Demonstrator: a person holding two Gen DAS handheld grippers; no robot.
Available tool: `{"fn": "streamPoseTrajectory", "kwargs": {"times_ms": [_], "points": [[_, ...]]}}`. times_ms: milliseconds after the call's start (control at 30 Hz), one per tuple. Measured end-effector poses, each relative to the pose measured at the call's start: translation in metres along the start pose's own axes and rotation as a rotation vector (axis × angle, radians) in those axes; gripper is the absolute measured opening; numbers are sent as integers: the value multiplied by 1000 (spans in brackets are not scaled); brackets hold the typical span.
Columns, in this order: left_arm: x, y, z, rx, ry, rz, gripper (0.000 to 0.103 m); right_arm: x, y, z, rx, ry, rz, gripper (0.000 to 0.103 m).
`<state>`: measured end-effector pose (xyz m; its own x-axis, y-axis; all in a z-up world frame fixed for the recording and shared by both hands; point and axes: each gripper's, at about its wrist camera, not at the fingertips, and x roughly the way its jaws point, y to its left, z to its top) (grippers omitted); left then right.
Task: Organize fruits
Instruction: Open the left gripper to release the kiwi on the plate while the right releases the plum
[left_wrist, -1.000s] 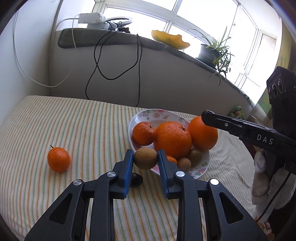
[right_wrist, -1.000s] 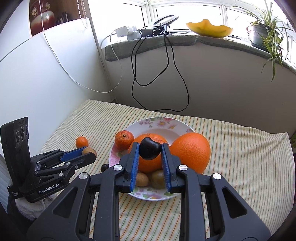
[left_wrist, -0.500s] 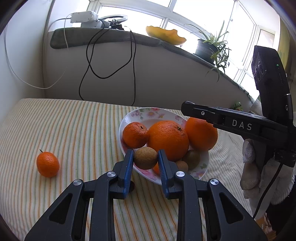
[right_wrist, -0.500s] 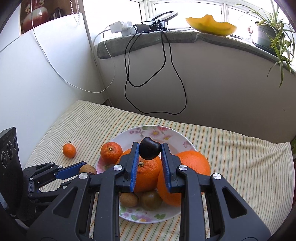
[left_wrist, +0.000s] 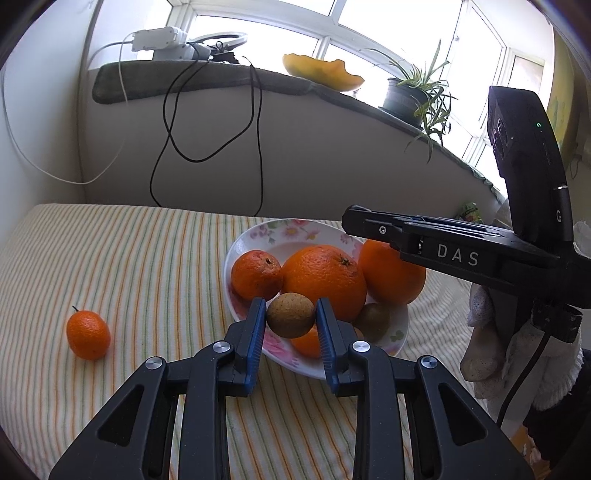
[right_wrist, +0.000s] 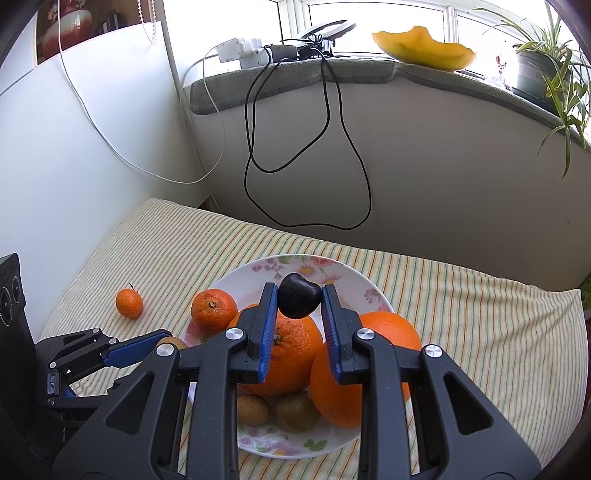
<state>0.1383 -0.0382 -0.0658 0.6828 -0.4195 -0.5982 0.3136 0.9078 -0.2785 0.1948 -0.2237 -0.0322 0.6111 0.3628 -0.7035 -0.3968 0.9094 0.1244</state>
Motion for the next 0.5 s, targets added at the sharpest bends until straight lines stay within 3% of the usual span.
{"fn": "streamPoseTrajectory", "kwargs": {"times_ms": [133, 167, 233, 300, 367, 500], "points": [[-2, -1, 0, 1, -5, 4, 39, 0, 1, 0, -5, 2, -3, 29], [-2, -1, 1, 1, -6, 5, 40, -1, 1, -1, -6, 0, -5, 34], [-2, -1, 0, -1, -5, 6, 41, -4, 1, -1, -3, -15, -8, 56], [-3, -1, 0, -1, -6, 7, 48, -7, 1, -1, -2, -29, -11, 57], [-4, -2, -1, -1, -7, 6, 48, -9, 0, 0, 3, -30, -7, 58], [-7, -2, -1, 0, -10, 6, 48, -14, 1, -1, 4, -43, -10, 69]]}}
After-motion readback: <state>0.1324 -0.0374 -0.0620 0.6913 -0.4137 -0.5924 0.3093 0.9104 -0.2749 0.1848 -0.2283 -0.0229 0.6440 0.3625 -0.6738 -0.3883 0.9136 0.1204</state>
